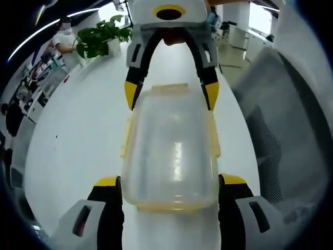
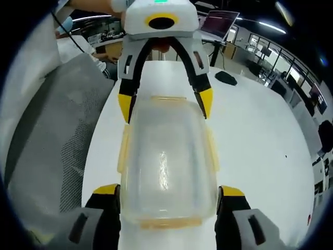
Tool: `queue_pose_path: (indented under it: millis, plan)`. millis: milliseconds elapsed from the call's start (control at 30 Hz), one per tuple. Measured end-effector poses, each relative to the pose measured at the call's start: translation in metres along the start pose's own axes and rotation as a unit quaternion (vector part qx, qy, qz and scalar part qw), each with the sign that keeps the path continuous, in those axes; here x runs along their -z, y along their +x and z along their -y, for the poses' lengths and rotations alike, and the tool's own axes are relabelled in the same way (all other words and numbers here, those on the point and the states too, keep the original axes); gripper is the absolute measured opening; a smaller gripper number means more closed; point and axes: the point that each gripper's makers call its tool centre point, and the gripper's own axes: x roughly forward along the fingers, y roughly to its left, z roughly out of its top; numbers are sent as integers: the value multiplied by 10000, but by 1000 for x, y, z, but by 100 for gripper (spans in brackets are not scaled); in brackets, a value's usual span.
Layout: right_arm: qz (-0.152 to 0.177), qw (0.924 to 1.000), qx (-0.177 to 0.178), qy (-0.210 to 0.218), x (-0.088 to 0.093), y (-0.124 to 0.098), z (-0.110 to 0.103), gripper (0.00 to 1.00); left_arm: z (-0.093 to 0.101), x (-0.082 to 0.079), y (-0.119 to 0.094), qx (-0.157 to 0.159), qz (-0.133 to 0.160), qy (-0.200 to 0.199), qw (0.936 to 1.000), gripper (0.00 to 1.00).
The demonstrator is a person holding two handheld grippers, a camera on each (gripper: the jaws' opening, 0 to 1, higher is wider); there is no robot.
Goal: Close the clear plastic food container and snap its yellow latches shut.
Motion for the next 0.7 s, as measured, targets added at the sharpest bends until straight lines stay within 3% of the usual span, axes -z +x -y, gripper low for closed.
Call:
queue_pose_path:
  millis: [400,700]
  plan:
    - [-29,10000,-23,-48,-23,13,-3,74,2,23,-15,-16,-44,-23,10000,72]
    - [-75,9999,0,-78,-27,17,8,74,-8,28,-16,-55,-116,6,9999,72]
